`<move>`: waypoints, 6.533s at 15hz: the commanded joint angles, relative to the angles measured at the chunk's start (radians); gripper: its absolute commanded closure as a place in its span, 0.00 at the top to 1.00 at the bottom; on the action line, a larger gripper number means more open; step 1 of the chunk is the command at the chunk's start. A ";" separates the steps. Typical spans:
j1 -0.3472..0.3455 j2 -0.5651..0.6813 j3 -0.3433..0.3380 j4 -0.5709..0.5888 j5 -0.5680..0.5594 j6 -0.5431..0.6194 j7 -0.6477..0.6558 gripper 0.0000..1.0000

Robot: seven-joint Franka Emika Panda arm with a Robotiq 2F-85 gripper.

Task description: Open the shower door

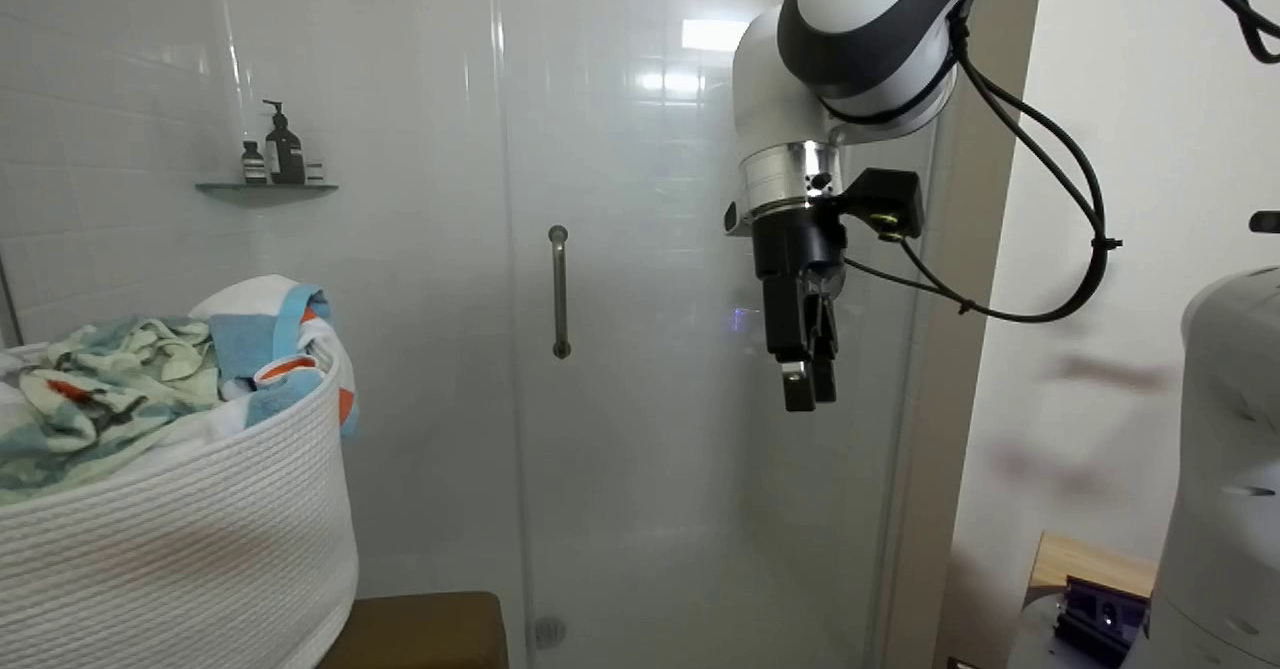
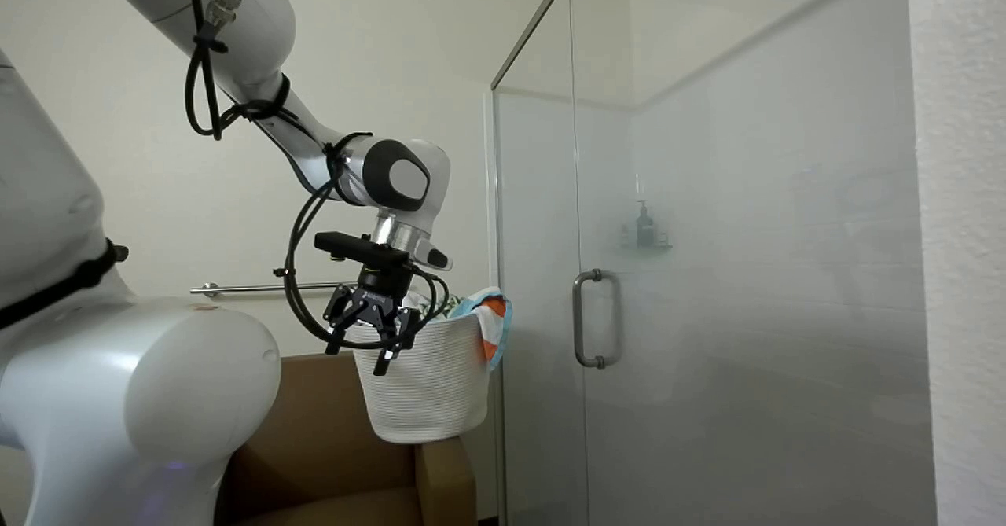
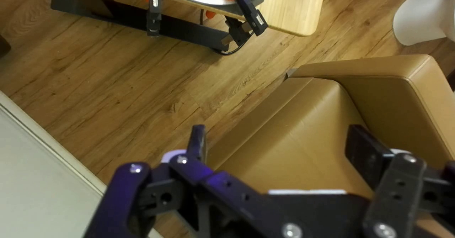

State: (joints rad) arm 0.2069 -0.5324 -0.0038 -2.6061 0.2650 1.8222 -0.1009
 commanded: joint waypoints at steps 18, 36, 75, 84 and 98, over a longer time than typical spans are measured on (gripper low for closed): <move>-0.019 0.018 0.025 0.046 0.023 0.006 -0.022 1.00; -0.094 0.090 0.002 0.296 -0.085 0.081 -0.100 1.00; -0.107 0.191 0.095 -0.046 -0.012 1.432 -0.061 1.00; -0.289 0.130 0.238 -0.130 -0.173 1.428 -0.039 1.00; -0.311 0.119 0.248 -0.113 -0.249 1.280 0.025 1.00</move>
State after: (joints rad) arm -0.1292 -0.4155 0.2826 -2.7185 0.0846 3.1024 -0.1259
